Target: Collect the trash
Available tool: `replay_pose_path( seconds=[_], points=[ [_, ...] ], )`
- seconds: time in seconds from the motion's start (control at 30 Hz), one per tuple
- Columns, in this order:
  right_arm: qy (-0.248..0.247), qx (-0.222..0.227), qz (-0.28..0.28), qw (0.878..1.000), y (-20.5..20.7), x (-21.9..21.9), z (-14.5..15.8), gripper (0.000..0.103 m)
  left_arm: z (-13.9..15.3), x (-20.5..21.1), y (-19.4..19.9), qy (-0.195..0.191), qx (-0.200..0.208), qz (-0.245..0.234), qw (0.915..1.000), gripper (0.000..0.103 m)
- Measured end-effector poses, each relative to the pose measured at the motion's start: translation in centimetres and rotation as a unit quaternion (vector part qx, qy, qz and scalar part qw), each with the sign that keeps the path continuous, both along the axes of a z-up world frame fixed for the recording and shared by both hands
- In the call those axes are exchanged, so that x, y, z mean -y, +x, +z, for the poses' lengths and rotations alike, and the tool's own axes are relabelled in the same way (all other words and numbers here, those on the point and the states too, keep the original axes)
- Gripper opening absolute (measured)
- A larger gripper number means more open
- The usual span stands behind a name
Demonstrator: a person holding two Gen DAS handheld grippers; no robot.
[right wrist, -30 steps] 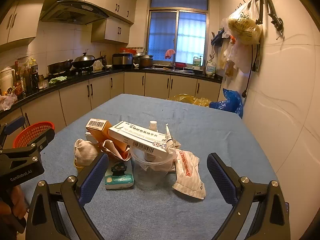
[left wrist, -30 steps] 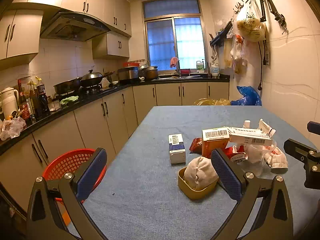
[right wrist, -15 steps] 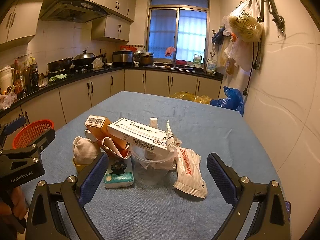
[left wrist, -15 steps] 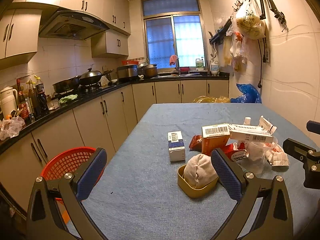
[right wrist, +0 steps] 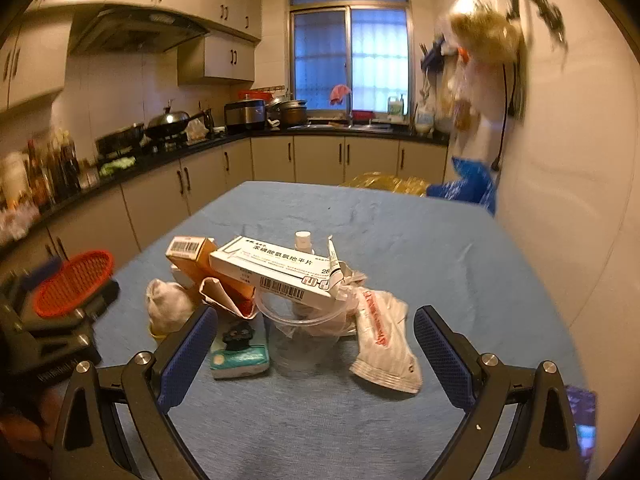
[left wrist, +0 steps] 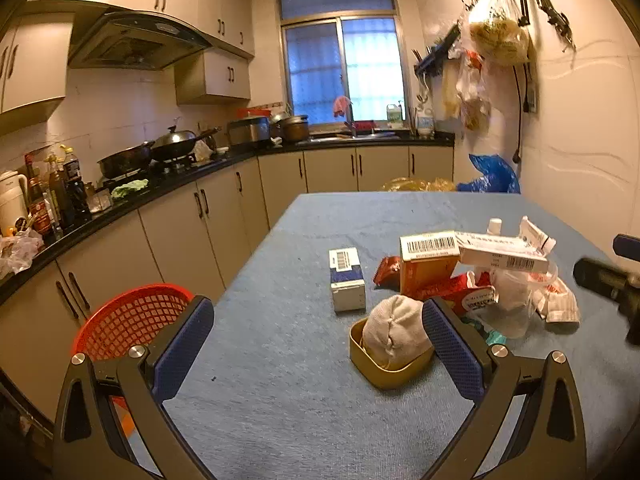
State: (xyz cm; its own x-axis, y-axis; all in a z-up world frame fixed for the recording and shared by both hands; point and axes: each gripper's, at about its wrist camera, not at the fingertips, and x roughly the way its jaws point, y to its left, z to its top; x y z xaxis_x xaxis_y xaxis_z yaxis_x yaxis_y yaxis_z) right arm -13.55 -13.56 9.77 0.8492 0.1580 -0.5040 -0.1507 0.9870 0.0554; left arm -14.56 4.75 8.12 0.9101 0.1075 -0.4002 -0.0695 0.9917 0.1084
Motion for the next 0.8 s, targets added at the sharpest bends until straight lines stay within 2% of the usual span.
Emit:
replay_pose_path(
  seconds=[0.1, 0.17, 0.3, 0.37, 0.4, 0.43, 0.5, 0.57, 0.6, 0.67, 0.73, 0.8],
  points=[
    [0.037, -0.017, 0.006, 0.999, 0.9, 1.3, 0.1, 0.094, -0.3, 0.4, 0.9, 0.003, -0.023, -0.015, 0.9996, 0.103],
    [0.056, -0.029, 0.009, 0.998, 1.6, 2.1, 0.2, 0.084, -0.6, 0.6, 1.9, -0.005, -0.049, -0.034, 0.9982, 0.103],
    [0.105, -0.064, 0.017, 0.992, 3.6, 3.6, -0.2, 0.073, -1.1, 1.3, 4.0, -0.008, -0.084, -0.058, 0.9948, 0.103],
    [0.131, -0.082, 0.022, 0.988, 4.8, 4.3, -0.5, 0.059, -1.2, 1.5, 4.7, -0.016, -0.091, -0.07, 0.9933, 0.102],
    [0.139, -0.09, 0.022, 0.986, 5.5, 4.5, -0.7, 0.056, -1.3, 1.7, 5.1, -0.015, -0.093, -0.072, 0.9929, 0.101],
    [0.143, -0.094, 0.02, 0.985, 6.1, 4.7, -0.8, 0.053, -1.4, 1.9, 5.6, -0.013, -0.098, -0.077, 0.9921, 0.096],
    [0.143, -0.1, 0.014, 0.985, 7.3, 4.7, -1.0, 0.053, -1.7, 2.3, 6.2, -0.009, -0.105, -0.083, 0.991, 0.089],
    [0.15, -0.106, 0.013, 0.983, 8.3, 4.6, -1.3, 0.053, -2.0, 2.8, 6.8, -0.003, -0.115, -0.093, 0.9891, 0.074],
    [0.152, -0.11, 0.015, 0.982, 8.9, 4.5, -1.4, 0.052, -2.2, 3.0, 7.1, -0.001, -0.119, -0.097, 0.9882, 0.071],
    [0.144, -0.12, 0.014, 0.982, 9.9, 4.1, -1.8, 0.044, -2.5, 3.2, 7.6, 0.005, -0.127, -0.099, 0.987, 0.067],
    [0.145, -0.131, 0.017, 0.981, 10.9, 3.8, -2.4, 0.042, -2.8, 3.4, 7.9, 0.007, -0.131, -0.102, 0.9861, 0.067],
    [0.143, -0.137, 0.017, 0.98, 11.5, 3.5, -2.8, 0.034, -3.0, 3.5, 8.2, 0.008, -0.135, -0.105, 0.9852, 0.053]
  ],
)
